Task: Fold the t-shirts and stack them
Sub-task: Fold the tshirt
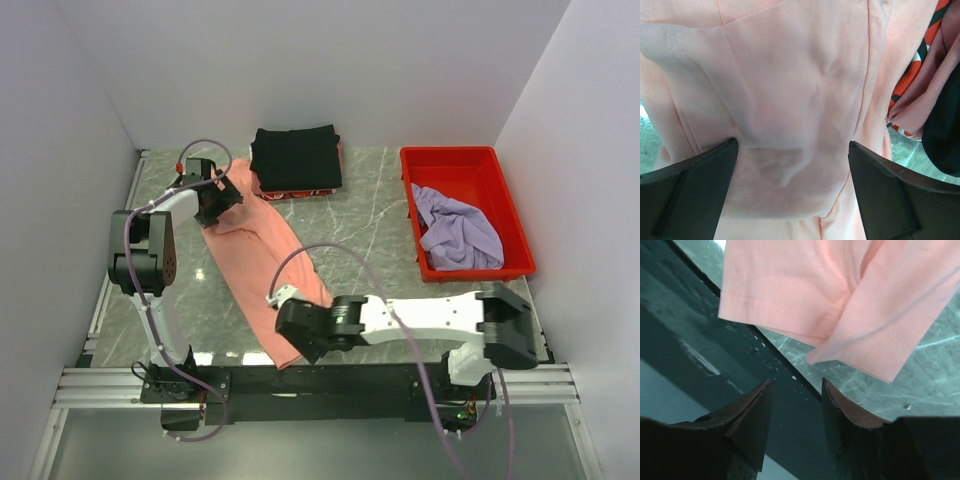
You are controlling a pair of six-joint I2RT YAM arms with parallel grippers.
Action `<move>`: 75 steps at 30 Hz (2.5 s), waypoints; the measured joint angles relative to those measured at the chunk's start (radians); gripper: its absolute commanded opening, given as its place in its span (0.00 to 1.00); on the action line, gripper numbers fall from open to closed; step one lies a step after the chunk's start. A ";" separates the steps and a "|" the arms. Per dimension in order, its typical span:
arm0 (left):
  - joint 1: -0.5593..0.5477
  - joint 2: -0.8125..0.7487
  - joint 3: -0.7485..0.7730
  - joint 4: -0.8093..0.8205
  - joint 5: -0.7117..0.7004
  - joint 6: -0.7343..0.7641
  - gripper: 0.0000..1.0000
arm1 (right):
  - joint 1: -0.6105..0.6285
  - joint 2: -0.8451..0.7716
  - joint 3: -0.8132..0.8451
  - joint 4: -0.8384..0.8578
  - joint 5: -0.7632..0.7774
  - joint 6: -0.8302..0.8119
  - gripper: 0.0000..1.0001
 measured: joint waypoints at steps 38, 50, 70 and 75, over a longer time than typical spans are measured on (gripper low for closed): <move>0.010 0.028 0.043 -0.023 0.013 0.008 1.00 | -0.338 0.007 -0.255 0.183 -0.089 0.095 0.00; 0.013 0.028 0.043 -0.023 0.026 0.013 0.99 | -0.340 -0.095 -0.296 0.133 -0.034 0.123 0.14; -0.150 -0.253 -0.053 -0.171 -0.053 0.054 0.99 | -0.374 -0.102 -0.304 0.092 -0.014 0.130 0.32; -0.267 -0.510 -0.187 -0.199 -0.132 -0.016 1.00 | -0.395 -0.123 -0.343 0.124 -0.065 0.105 0.34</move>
